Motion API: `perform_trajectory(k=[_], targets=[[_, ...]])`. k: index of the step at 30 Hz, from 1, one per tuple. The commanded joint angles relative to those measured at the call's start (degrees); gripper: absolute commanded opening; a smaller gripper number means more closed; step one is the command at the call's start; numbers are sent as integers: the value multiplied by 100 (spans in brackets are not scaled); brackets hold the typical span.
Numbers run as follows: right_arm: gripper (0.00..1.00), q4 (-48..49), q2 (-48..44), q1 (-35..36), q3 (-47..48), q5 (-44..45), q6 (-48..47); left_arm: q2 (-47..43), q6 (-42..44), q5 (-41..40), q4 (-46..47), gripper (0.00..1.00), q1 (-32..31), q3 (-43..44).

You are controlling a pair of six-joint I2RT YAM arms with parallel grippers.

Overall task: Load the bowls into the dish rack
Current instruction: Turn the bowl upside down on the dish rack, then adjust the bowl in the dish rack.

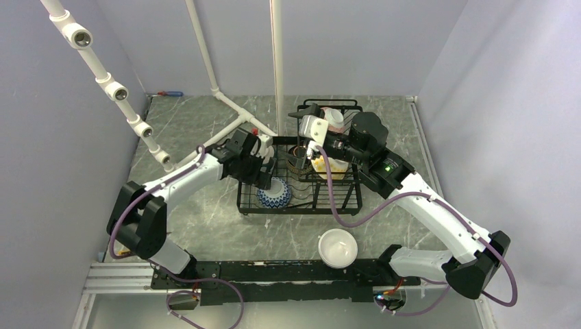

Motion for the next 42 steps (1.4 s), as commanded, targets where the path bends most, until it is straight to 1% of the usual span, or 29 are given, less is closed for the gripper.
perform_trajectory(k=[1, 3, 6, 7, 12, 15, 20, 24, 26, 27, 28, 31, 32, 35, 37, 40, 42], targets=[[100, 156, -160, -17, -11, 15, 43, -423, 353, -119, 59, 94, -120, 239], [100, 180, -159, -19, 0, 1, 66, -554, 496, 89, 289, 94, -239, 190], [100, 232, -172, -12, -5, -35, 91, -609, 628, 448, 720, 84, -491, 119], [100, 237, -168, -17, -10, -52, 103, -567, 660, 513, 844, 80, -589, 105], [100, 195, -201, -18, -16, -61, 99, -177, 736, 594, 1293, 70, -1033, 220], [100, 179, -219, -15, -19, -37, 88, 121, 582, 618, 1523, 66, -1156, 234], [100, 131, -246, -18, -27, -34, 54, 368, 321, 464, 2025, 65, -1216, -9], [100, 141, -281, -13, -62, -22, 50, 337, 230, 264, 2257, 65, -1216, -272], [100, 141, -290, -16, -55, -14, 44, 243, 172, 203, 2366, 61, -1212, -397], [100, 141, -291, -18, -48, -16, 37, 177, 148, 222, 2457, 57, -1210, -501], [100, 141, -291, -18, -52, -22, 30, 95, 118, 224, 2634, 56, -1213, -612], [100, 142, -275, -17, -38, -40, 36, -176, 75, 294, 3161, 41, -1205, -991], [100, 134, -267, -16, -32, -38, 36, -271, 38, 295, 3367, 39, -1203, -1123], [100, 146, -265, -17, -37, -46, 36, -444, -71, 352, 3959, 37, -1209, -1501], [100, 154, -259, -12, -24, -57, 38, -401, -155, 411, 4157, 36, -1205, -1631], [100, 137, -247, -18, -1, -77, 41, -173, -238, 545, 4161, 35, -1209, -1621], [100, 117, -247, -17, 7, -73, 32, -58, -298, 434, 3985, 35, -1218, -1557]])
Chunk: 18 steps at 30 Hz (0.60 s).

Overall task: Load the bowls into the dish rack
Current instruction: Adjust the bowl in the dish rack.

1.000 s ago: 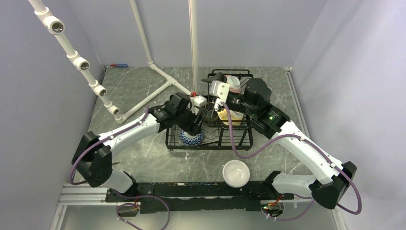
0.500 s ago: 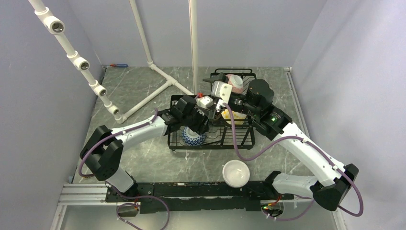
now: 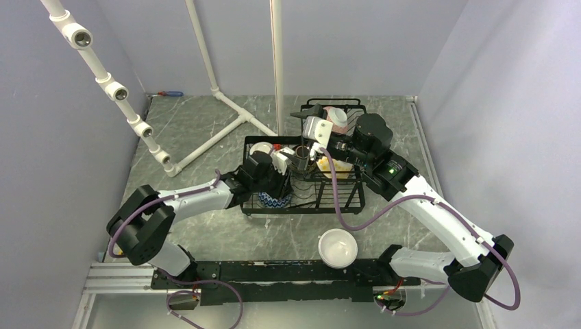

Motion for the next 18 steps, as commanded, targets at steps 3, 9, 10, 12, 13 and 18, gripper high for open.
perform_trajectory(k=[3, 9, 10, 12, 13, 18], targets=[[100, 102, -108, -12, 36, -56, 29, 171, -252, -297, 37, 34, -23, 40], [100, 114, -145, -18, 9, -47, 32, -311, -265, -1015, -276, 34, -21, -157], [100, 120, -145, -15, 9, -55, 33, -402, -271, -1081, -304, 34, -19, -190], [100, 119, -136, -15, 16, -63, 32, -521, -280, -1130, -441, 34, -20, -221], [100, 116, -128, -16, 22, -72, 36, -563, -305, -1131, -490, 34, -20, -215], [100, 156, -136, -13, 8, -99, 77, -800, -217, -1083, -449, 35, -18, -219]])
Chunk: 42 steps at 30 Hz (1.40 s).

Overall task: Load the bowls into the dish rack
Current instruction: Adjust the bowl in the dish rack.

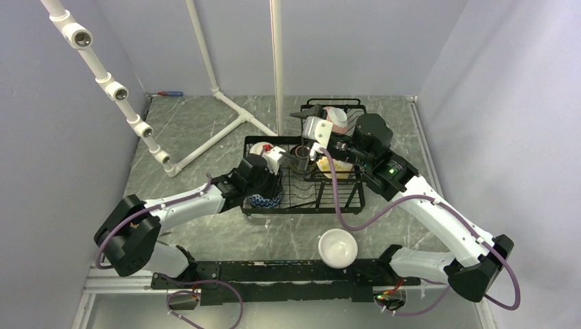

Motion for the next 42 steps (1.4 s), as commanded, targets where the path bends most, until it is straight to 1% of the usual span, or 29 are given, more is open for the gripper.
perform_trajectory(k=[1, 4, 8, 10, 13, 14, 15, 18, 20, 22, 24, 26, 27, 29, 30, 31, 33, 34, 35, 36, 37, 39, 42], targets=[[100, 146, -134, -16, 21, -91, 84, -378, -3, -8, 79, 36, 3, 13], [100, 132, -126, -14, 58, -88, 102, -649, 161, 195, 179, 40, -2, 139], [100, 147, -146, -16, 105, -99, 175, -1222, 641, 250, 30, 51, 2, 348], [100, 175, -180, -18, 108, -131, 225, -1546, 984, 212, -131, 62, 1, 436], [100, 255, -232, -18, 97, -195, 309, -2060, 1399, 139, -509, 83, 10, 509], [100, 257, -243, -14, 97, -210, 326, -2201, 1616, 116, -640, 92, 9, 542], [100, 258, -247, -14, 101, -220, 344, -2312, 1744, 115, -811, 94, 4, 584], [100, 295, -295, -12, 91, -238, 410, -2536, 1945, 259, -1403, 95, 17, 751], [100, 336, -328, -13, 65, -232, 456, -2557, 1936, 363, -1799, 95, 15, 867], [100, 349, -343, -13, 53, -208, 503, -2533, 2026, 772, -2180, 95, 15, 926], [100, 340, -345, -11, 48, -209, 532, -2534, 2514, 1710, -2426, 95, 6, 827], [100, 335, -349, -18, 37, -199, 537, -2601, 3020, 2814, -2395, 95, 4, 504], [100, 337, -353, -15, 29, -178, 546, -2682, 3125, 3359, -2250, 95, 3, 284], [100, 332, -353, -18, 4, -144, 550, -2900, 3203, 3969, -1695, 95, -52, -256], [100, 335, -358, -16, -6, -135, 557, -3026, 3382, 4344, -1393, 95, -109, -626], [100, 339, -362, -18, -15, -129, 565, -3152, 3773, 4670, -1169, 95, -201, -879], [100, 351, -375, -17, -38, -101, 572, -3421, 5169, 5315, -959, 95, -448, -1289], [100, 354, -379, -17, -51, -86, 576, -3530, 5643, 5447, -881, 95, -580, -1484], [100, 338, -380, -16, -50, -64, 565, -3567, 5520, 5278, -295, 95, -739, -1670], [100, 324, -374, -18, -52, -42, 560, -3514, 5459, 5059, 28, 95, -872, -1756], [100, 301, -371, -16, -51, -27, 545, -3379, 5660, 4966, 58, 95, -989, -1725], [100, 289, -362, -14, -58, 27, 533, -2955, 6114, 4669, -247, 95, -1291, -1434], [100, 276, -362, -18, -63, 71, 534, -2069, 6709, 4141, -933, 95, -1789, -685]])
